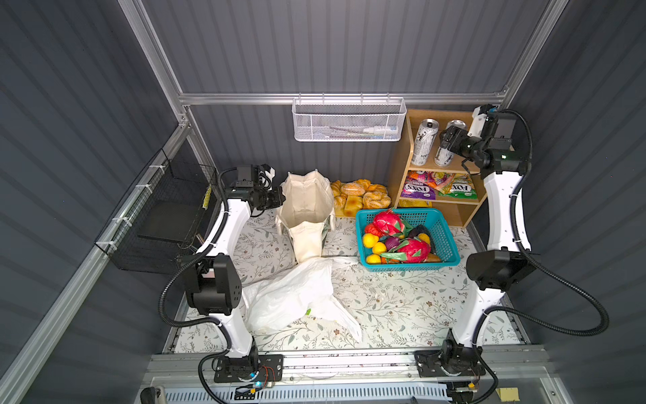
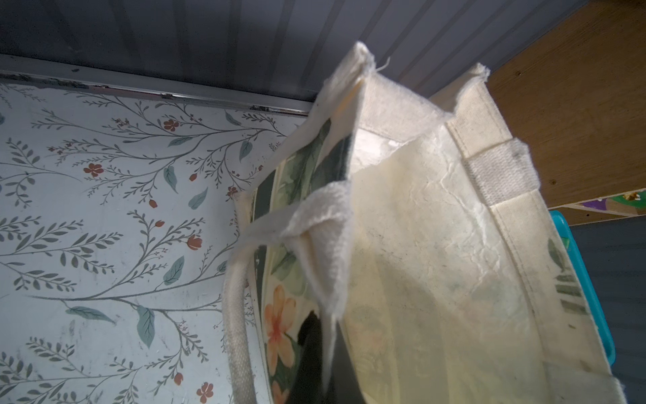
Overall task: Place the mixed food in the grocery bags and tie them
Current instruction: 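Reach the right gripper to the shelf and grasp a silver can, then carry the silver can with the right gripper and lower it into the tote bag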
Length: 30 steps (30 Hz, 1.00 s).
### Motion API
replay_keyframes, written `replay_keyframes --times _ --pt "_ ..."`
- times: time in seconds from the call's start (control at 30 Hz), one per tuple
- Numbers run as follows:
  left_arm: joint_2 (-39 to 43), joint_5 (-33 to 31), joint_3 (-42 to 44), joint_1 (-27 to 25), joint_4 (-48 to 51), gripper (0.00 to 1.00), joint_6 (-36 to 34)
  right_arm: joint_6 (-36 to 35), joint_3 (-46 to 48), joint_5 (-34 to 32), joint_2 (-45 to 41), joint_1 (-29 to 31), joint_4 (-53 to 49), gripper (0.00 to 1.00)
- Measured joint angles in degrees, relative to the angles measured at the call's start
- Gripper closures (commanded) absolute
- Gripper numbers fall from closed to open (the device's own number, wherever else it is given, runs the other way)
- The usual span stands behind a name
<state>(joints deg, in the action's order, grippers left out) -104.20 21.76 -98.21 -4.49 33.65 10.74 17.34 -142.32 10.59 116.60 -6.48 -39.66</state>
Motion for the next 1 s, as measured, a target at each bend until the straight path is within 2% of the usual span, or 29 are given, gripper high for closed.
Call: replay_keyframes --times 0.23,0.37,0.57,0.67,0.87,1.0 --pt "-0.35 0.20 -0.22 0.00 0.07 1.00 0.00 -1.22 0.00 -0.94 0.07 0.11 1.22 0.46" --pt "-0.52 0.24 -0.44 0.00 0.11 1.00 0.02 -1.09 0.00 -0.98 0.07 0.17 1.33 0.55" --pt "-1.62 0.42 -1.62 0.00 0.42 1.00 0.00 -0.52 0.39 -1.57 -0.74 0.20 0.94 0.59" --pt "-1.92 0.44 -2.32 0.00 1.07 1.00 -0.02 0.50 3.74 -1.79 -3.82 0.20 0.85 0.61" --pt "-1.97 0.46 -2.78 0.00 1.77 1.00 -0.07 2.25 14.45 -1.77 -16.06 0.96 2.64 0.65" --pt "-2.19 0.63 -3.19 0.00 2.34 1.00 -0.26 2.47 20.09 -2.01 -24.79 5.70 5.18 0.65"
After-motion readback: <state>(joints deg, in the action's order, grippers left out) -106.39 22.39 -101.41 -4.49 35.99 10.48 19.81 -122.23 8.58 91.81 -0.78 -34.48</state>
